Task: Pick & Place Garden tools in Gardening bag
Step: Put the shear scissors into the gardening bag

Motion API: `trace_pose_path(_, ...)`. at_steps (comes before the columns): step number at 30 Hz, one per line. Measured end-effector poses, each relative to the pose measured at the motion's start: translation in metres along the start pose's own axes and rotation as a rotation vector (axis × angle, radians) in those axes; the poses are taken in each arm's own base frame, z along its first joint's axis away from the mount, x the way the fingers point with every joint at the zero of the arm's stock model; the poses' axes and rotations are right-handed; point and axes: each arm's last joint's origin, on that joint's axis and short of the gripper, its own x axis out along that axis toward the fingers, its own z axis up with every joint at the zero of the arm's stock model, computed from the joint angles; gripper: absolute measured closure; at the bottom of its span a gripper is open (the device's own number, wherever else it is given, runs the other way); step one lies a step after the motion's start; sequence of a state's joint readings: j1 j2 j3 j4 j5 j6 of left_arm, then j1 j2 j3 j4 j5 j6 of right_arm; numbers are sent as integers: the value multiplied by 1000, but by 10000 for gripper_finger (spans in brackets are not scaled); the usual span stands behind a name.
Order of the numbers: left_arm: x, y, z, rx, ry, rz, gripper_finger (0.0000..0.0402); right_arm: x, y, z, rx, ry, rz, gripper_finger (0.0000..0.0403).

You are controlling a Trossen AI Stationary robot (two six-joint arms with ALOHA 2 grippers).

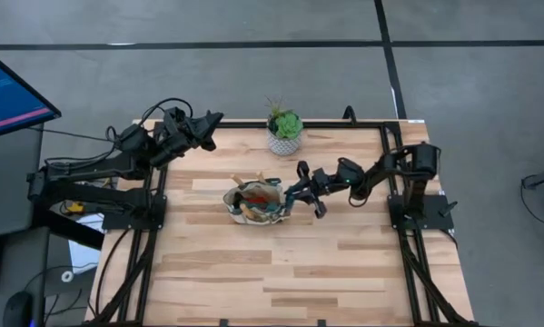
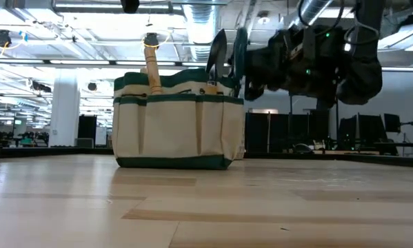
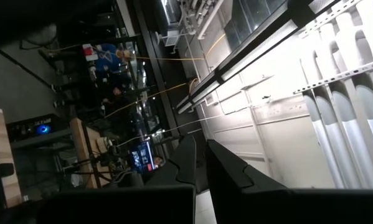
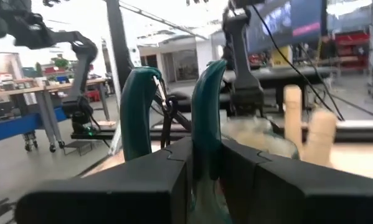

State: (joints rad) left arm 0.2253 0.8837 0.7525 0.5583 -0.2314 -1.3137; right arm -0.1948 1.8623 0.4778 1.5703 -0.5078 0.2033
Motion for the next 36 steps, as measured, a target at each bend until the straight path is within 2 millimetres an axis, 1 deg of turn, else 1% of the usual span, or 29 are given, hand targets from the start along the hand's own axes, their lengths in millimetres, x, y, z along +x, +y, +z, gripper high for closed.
trace_pose_path(4, 0, 0, 0, 0, 0, 0, 399, -2, -6, -10, 17, 27, -47, 355)
trace_pose_path(9, 0, 0, 0, 0, 0, -1, 399, -3, -13, -21, 41, 60, -81, 332)
trace_pose_path(12, 0, 0, 0, 0, 0, 0, 399, -1, -16, -24, 48, 68, -88, 318)
trace_pose_path(18, 0, 0, 0, 0, 0, -1, 399, 6, -19, -16, 25, 30, -78, 289)
trace_pose_path(24, 0, 0, 0, 0, 0, -1, 399, 17, -23, 2, -12, -38, -68, 234)
trace_pose_path(28, 0, 0, 0, 0, 13, -4, 399, 25, -29, 4, 0, -16, -76, 211)
trace_pose_path(32, 0, 0, -1, 0, 22, -7, 399, 29, -30, -6, 61, 92, -87, 210)
trace_pose_path(34, 0, 0, -1, 0, 28, -9, 399, 31, -28, -9, 74, 115, -82, 224)
trace_pose_path(36, 0, -1, -1, 0, 35, -10, 399, 32, -25, -10, 75, 118, -73, 250)
